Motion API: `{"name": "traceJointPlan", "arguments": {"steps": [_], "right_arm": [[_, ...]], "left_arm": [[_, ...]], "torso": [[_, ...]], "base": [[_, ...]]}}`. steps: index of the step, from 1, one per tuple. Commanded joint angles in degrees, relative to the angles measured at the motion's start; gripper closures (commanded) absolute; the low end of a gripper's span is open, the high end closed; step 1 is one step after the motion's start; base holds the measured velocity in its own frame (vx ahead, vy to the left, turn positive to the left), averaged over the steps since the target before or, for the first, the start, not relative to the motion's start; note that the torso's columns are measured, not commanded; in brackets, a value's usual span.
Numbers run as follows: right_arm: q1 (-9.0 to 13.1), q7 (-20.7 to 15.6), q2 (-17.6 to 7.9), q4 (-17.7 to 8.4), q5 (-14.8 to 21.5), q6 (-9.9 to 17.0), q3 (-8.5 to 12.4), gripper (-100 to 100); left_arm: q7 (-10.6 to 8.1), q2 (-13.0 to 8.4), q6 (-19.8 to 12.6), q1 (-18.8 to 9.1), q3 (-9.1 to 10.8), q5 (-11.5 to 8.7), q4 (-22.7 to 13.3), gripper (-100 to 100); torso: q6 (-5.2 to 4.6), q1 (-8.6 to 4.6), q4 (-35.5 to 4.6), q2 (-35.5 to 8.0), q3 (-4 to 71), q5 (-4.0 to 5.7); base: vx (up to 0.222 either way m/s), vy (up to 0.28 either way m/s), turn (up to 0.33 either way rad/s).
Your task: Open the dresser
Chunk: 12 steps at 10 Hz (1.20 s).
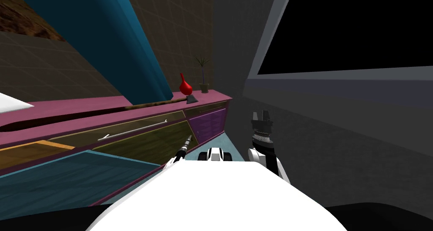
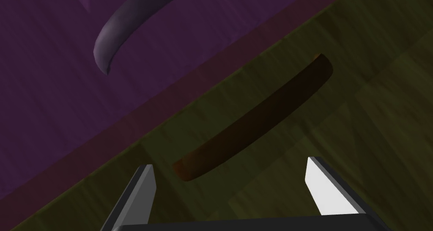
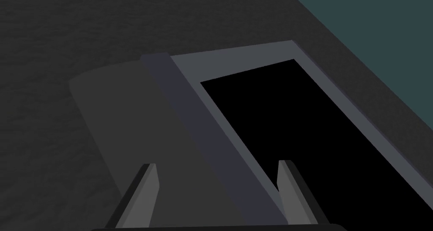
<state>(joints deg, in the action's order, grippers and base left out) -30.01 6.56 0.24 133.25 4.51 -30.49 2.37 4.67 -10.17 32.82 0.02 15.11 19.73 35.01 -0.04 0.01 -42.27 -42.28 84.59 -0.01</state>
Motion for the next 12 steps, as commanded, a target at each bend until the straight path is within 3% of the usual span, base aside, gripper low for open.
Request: {"name": "traceJointPlan", "arguments": {"steps": [1,6,8,9,10,11,12], "right_arm": [[0.0,0.0,0.0,0.0,0.0,0.0,0.0,0],[0.0,0.0,0.0,0.0,0.0,0.0,0.0,0],[0.0,0.0,0.0,0.0,0.0,0.0,0.0,0],[0.0,0.0,0.0,0.0,0.0,0.0,0.0,0],[0.0,0.0,0.0,0.0,0.0,0.0,0.0,0],[0.1,0.0,0.0,0.0,0.0,0.0,0.0,0],[0.0,0.0,0.0,0.0,0.0,0.0,0.0,0]], "left_arm": [[0.28,-0.7,0.5,1.3,-4.65,-1.8,1.3,-100],[0.77,-1.6,1.1,3.0,-11.5,-4.3,2.9,-100],[1.1,-2.2,1.5,4.1,-15.23,-5.9,4.0,-100],[0.77,-2.2,1.2,4.0,-14.24,-5.4,4.2,-100],[0.77,-1.6,1.1,3.0,-11.64,-4.3,2.9,100],[0.77,-1.6,1.1,3.0,-11.5,-4.3,2.9,100],[0.61,-1.3,0.9,2.4,-9.35,-3.4,2.4,100]], "torso": [[0.05,0.01,-0.1,-0.2,-0.1,0.0],[0.07,-0.03,0.0,0.0,0.0,0.02],[-0.06,0.07,0.0,0.1,0.0,-0.06],[0.03,0.04,0.0,0.2,0.1,-0.02],[-0.1,0.11,0.0,0.1,0.0,-0.07],[-0.31,0.34,0.0,0.2,-0.1,-0.25],[-0.09,0.43,0.1,0.3,0.0,-0.29]], "base": [[0.094,-0.005,0.282],[0.097,-0.012,0.183],[0.091,-0.011,0.192],[0.041,-0.012,0.073],[-0.088,0.011,-0.294],[-0.108,0.02,-0.252],[-0.103,0.019,-0.209]]}}
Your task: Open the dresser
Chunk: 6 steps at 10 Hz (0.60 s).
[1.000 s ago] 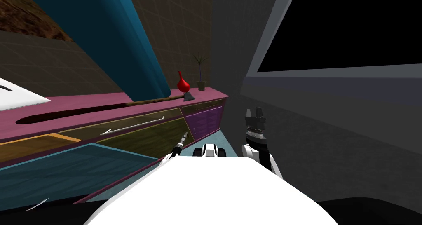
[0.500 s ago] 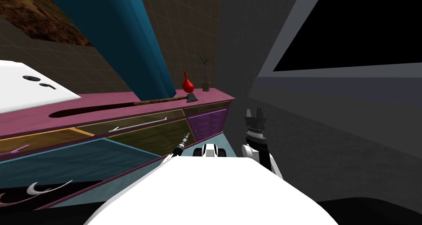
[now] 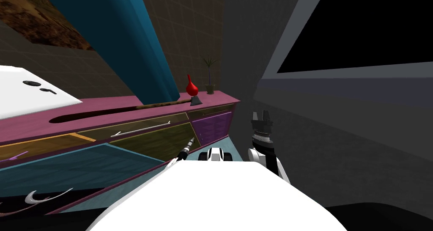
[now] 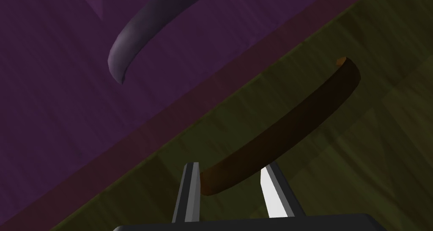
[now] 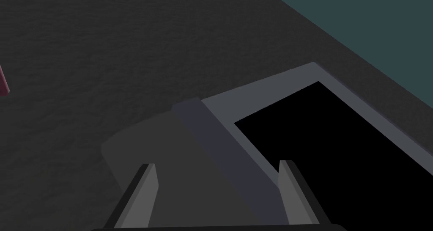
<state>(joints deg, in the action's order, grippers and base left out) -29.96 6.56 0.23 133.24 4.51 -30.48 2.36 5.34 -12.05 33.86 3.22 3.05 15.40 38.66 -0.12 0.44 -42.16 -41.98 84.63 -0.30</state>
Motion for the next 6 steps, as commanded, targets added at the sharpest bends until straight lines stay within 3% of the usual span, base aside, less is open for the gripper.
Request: {"name": "traceJointPlan", "arguments": {"steps": [1,3,5,6], "right_arm": [[0.0,0.0,0.0,0.0,0.0,0.0,0.0,0],[0.0,0.0,0.0,0.0,0.0,0.0,0.0,0],[0.0,0.0,0.0,0.0,0.0,0.0,0.0,0],[0.0,0.0,0.0,0.0,0.0,0.0,0.0,0]], "left_arm": [[-0.22,0.9,-0.3,-1.4,4.55,1.7,-1.8,100],[-0.38,1.2,-0.6,-1.9,7.01,2.5,-2.3,100],[-0.71,1.8,-1.0,-3.0,10.83,4.2,-3.4,100],[-0.71,1.8,-1.0,-3.0,11.31,4.2,-3.4,100]], "torso": [[0.08,-0.13,0.0,0.0,0.1,0.02],[0.05,-0.35,0.1,-0.1,0.0,0.06],[0.21,-0.34,0.1,-0.1,0.0,0.18],[0.12,-0.27,0.0,-0.2,0.0,0.15]], "base": [[-0.105,0.024,-0.228],[-0.113,0.01,-0.201],[-0.086,0.01,-0.221],[-0.078,0.013,-0.094]]}}
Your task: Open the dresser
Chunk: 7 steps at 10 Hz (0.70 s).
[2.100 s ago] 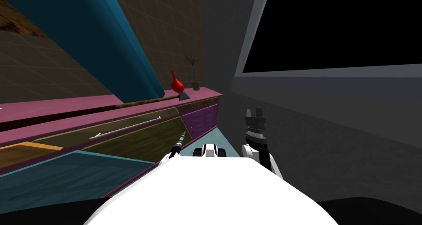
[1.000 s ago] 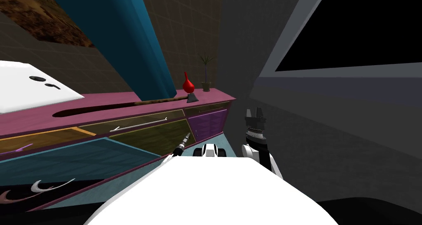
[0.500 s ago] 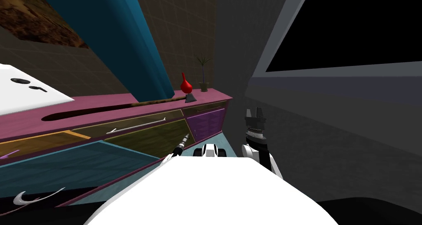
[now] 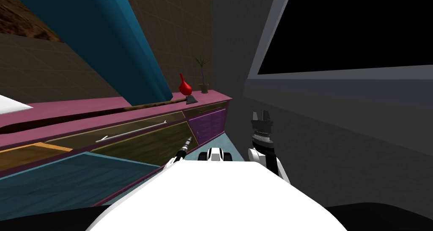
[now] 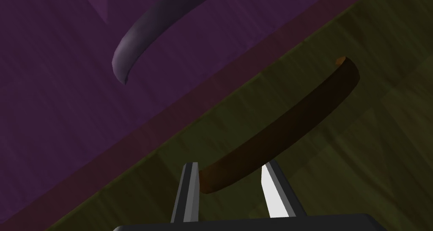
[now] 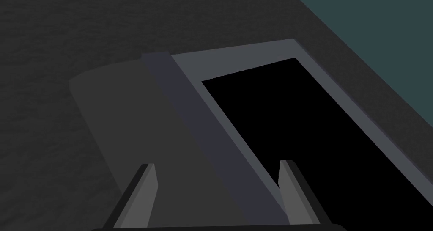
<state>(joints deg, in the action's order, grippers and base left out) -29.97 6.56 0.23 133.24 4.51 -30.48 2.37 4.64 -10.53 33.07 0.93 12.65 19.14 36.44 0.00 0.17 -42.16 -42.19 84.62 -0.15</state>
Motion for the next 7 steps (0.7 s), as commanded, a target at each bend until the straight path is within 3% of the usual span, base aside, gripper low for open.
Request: {"name": "traceJointPlan", "arguments": {"steps": [1,3,4,5,6,7], "right_arm": [[0.0,0.0,0.0,0.0,0.0,0.0,0.0,0],[0.0,0.0,0.0,0.0,0.0,0.0,0.0,0],[0.0,0.0,0.0,0.0,0.0,0.0,0.0,0],[0.0,0.0,0.0,0.0,0.0,0.0,0.0,0],[0.0,0.0,0.0,0.0,0.0,0.0,0.0,0],[0.0,0.0,0.0,0.0,0.0,0.0,0.0,0]], "left_arm": [[-0.18,0.6,-0.4,-1.3,3.85,1.3,-1.8,100],[-0.5,1.2,-0.8,-2.4,7.34,2.9,-2.9,100],[-0.5,1.2,-0.8,-2.4,8.16,2.9,-2.9,100],[-0.48,1.1,-1.1,-2.0,7.3,2.9,-1.7,100],[-1.31,1.1,-0.8,-2.3,5.48,4.2,-1.7,100],[-1.31,1.1,-0.8,-2.3,5.48,4.2,-1.7,100]], "torso": [[0.13,-0.02,0.0,0.0,0.0,0.05],[0.01,-0.07,0.0,-0.1,0.0,-0.02],[-0.07,-0.06,0.0,-0.1,-0.1,-0.08],[0.04,-0.05,0.0,0.0,0.0,-0.01],[0.08,-0.09,0.0,0.2,0.1,0.1],[-0.12,-0.05,-0.1,-0.3,-0.1,-0.01]], "base": [[-0.084,-0.013,-0.139],[-0.12,0.001,-0.242],[-0.099,0.007,-0.155],[-0.036,-0.001,-0.025],[-0.163,0.066,-0.134],[-0.197,0.078,-0.123]]}}
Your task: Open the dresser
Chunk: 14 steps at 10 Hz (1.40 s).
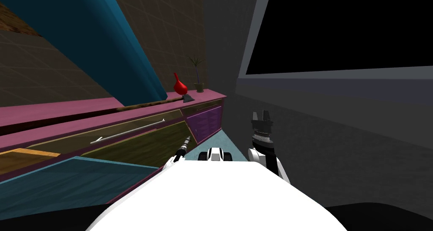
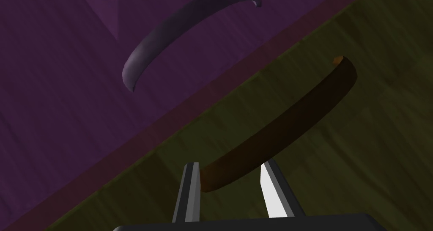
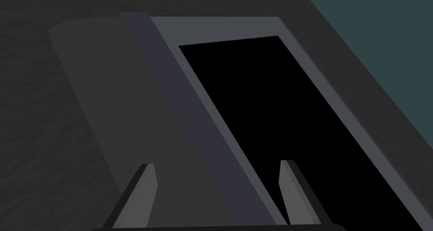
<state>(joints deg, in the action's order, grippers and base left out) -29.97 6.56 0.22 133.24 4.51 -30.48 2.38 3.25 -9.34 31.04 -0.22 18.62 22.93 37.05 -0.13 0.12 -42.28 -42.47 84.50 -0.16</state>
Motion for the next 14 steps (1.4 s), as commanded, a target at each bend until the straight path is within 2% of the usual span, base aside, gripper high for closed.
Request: {"name": "traceJointPlan", "arguments": {"steps": [1,4,6,7,8,9,11,12,14], "right_arm": [[0.0,0.0,0.0,0.0,0.0,0.0,0.0,0],[0.0,0.0,0.0,0.0,0.0,0.0,0.0,0],[0.0,0.0,0.0,0.0,0.0,0.0,0.0,0],[0.0,0.0,0.0,0.0,0.0,0.0,0.0,0],[0.0,0.0,0.0,0.0,0.0,0.0,0.0,0],[0.0,0.0,0.0,0.0,0.0,0.0,0.0,0],[0.0,0.0,0.0,0.0,0.0,0.0,0.0,0],[0.0,0.0,0.0,0.0,0.0,0.0,0.0,0],[0.0,0.0,0.0,0.0,0.0,0.0,0.0,0]], "left_arm": [[-0.75,-0.1,1.5,-1.3,-2.38,1.6,-2.3,100],[-1.99,-0.1,1.9,-1.7,-5.23,3.5,-2.3,100],[-1.99,-0.1,1.9,-1.7,-5.23,3.5,-2.3,100],[-2.82,-0.1,2.1,-1.9,-7.12,4.7,-2.2,100],[-3.23,-0.1,2.2,-2.0,-8.07,5.3,-2.2,100],[-2.05,-0.4,3.3,-3.0,-6.69,4.5,-3.6,100],[-0.4,-0.2,3.1,-4.4,-9.96,1.4,-5.1,100],[-0.4,-0.2,3.1,-4.4,-9.96,1.4,-5.1,100],[1.35,-0.1,2.9,-5.8,-12.99,-1.8,-6.5,100]], "torso": [[0.11,0.01,0.0,0.0,-0.1,-0.03],[0.2,-0.05,0.1,0.2,0.1,0.03],[0.27,-0.03,0.2,0.7,0.3,0.12],[0.27,0.0,0.2,0.9,0.4,0.18],[0.08,0.26,0.2,0.5,0.2,-0.08],[0.05,0.22,0.2,0.1,0.0,-0.2],[-0.01,-0.07,0.1,0.4,0.2,0.02],[-0.11,0.15,0.1,0.2,0.0,-0.14],[0.17,-0.06,0.2,0.4,0.1,0.08]], "base": [[-0.23,0.092,-0.162],[-0.27,0.08,-0.136],[-0.126,0.011,-0.01],[-0.156,0.083,-0.135],[-0.237,0.102,-0.165],[-0.111,0.032,-0.044],[-0.175,0.115,-0.246],[-0.21,0.151,-0.162],[-0.228,0.094,-0.235]]}}
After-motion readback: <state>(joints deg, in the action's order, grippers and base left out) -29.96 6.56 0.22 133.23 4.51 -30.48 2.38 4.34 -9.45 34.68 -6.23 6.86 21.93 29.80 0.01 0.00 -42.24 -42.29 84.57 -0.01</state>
